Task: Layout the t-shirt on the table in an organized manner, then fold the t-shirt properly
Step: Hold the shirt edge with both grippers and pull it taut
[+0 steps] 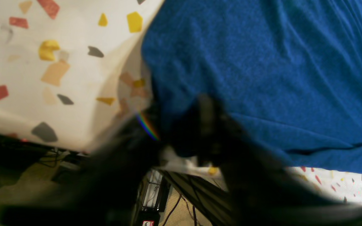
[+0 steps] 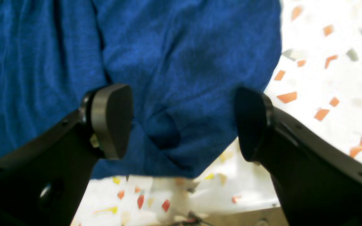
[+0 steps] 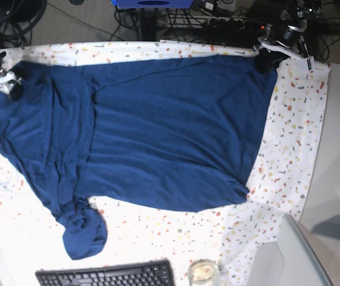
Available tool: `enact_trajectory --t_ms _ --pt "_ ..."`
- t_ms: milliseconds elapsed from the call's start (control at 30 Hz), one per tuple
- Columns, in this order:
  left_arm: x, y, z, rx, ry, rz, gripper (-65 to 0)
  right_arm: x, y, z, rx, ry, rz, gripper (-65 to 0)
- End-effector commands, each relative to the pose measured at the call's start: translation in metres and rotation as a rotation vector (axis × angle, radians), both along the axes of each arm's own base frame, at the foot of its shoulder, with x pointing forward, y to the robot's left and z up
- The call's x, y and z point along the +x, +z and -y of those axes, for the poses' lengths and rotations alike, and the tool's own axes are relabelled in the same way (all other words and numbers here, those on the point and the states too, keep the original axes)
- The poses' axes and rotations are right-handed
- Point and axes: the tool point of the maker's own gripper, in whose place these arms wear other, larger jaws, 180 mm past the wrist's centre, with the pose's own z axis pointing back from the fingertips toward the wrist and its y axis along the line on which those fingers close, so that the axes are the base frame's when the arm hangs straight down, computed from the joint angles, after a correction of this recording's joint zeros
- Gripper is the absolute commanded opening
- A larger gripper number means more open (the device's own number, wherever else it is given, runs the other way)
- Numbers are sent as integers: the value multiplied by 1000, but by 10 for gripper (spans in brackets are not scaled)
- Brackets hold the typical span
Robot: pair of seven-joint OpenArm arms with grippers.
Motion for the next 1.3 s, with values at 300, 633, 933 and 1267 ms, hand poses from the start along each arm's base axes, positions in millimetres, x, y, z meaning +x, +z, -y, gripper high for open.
enact_trajectory --t_ms 300,633,933,1267 --pt "4 12 -15 38 -21 28 -650 -7 -16 24 46 -99 -8 -180" --pt "11 21 -35 95 -62 33 -650 -10 -18 9 73 11 -32 -591" --pt "19 43 -43 154 -121 12 -650 -12 15 11 -12 113 -140 -650" --pt "11 39 -47 154 -129 -53 -650 -15 13 8 -2 125 -160 -579"
